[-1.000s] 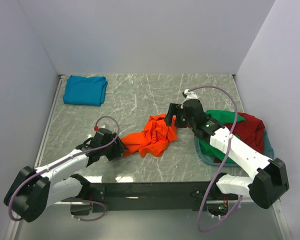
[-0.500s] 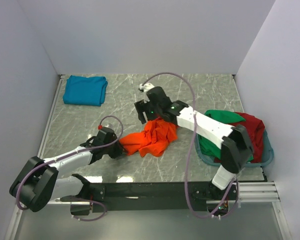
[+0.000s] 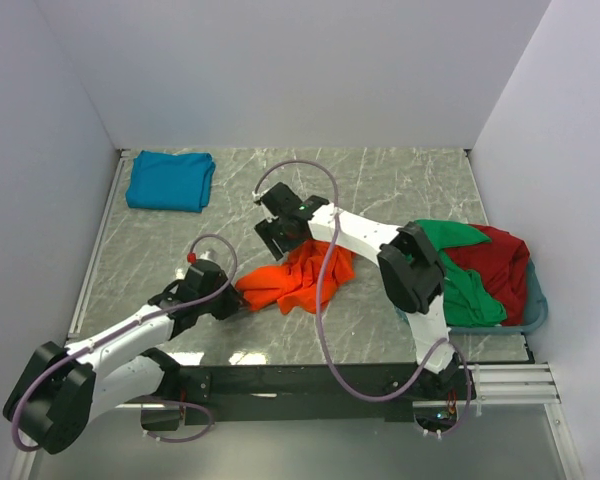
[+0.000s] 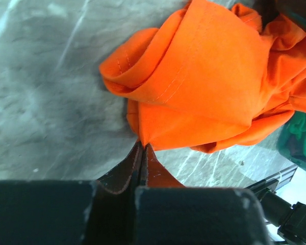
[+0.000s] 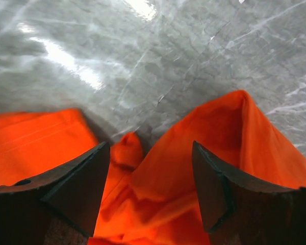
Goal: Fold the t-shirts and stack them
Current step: Flatten the tshirt out
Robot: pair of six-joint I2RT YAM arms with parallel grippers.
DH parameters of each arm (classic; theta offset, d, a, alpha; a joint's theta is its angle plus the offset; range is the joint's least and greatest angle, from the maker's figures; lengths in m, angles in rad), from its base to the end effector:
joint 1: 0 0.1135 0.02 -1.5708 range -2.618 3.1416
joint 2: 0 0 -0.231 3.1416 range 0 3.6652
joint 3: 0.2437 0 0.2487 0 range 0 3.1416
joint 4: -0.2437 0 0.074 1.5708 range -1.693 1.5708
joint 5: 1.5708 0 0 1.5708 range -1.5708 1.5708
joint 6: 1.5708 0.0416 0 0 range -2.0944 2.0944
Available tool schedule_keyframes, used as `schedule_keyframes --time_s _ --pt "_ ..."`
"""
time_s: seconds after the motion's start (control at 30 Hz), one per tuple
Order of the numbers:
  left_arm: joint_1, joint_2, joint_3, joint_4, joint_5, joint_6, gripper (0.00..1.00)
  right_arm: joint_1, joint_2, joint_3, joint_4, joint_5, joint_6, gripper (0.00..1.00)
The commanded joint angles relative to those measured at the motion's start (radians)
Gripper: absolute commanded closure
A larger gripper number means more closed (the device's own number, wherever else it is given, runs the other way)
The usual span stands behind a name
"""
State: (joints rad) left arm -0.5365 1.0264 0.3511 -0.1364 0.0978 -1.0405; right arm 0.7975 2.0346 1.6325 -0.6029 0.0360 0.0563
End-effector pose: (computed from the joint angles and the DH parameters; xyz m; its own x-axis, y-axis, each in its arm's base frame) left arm 0.1747 -0.1086 0.1234 -0.8040 -0.5207 -0.2870 -0.2514 0.7352 -0.6296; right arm 0.3020 0.3073 0.1833 -0.6282 -0.5631 -0.5370 -0.6674 0.7447 -0.0002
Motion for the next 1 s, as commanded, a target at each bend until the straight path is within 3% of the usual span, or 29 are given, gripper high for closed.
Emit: schedule_keyframes --time_s 0.0,0.2,0.3,0.33,0.4,0.5,0.77,0.97 --pt "-0.003 -0.037 -0.018 -0.026 -0.026 -0.006 1.0 0.012 0.045 0.085 -0.058 0.079 -0.021 0.29" --pt "-0.003 -0.06 -0.02 -0.049 -0.033 -0.012 1.0 0.016 0.082 0.083 -0.066 0.177 0.005 0.36" --pt "-0.003 -0.063 -0.018 -0.054 -0.038 -0.01 1.0 0.016 0.067 0.044 -0.057 0.188 0.016 0.51" --pt "-0.002 -0.068 -0.017 -0.06 -0.041 -0.012 1.0 0.014 0.062 0.04 -0.054 0.188 0.02 0.64" --pt "-0.003 -0.071 -0.014 -0.068 -0.047 -0.012 1.0 0.014 0.052 0.026 -0.051 0.205 0.037 0.79" --pt "-0.003 -0.087 -0.003 -0.08 -0.055 -0.012 1.0 0.014 0.001 0.012 -0.017 0.222 0.056 0.91" --pt "-0.003 -0.163 0.107 -0.254 -0.179 -0.01 1.0 0.006 -0.175 -0.034 0.054 0.353 0.183 0.98" --pt "-0.002 -0.253 0.248 -0.393 -0.328 -0.007 1.0 -0.014 -0.433 -0.172 0.127 0.459 0.261 0.99"
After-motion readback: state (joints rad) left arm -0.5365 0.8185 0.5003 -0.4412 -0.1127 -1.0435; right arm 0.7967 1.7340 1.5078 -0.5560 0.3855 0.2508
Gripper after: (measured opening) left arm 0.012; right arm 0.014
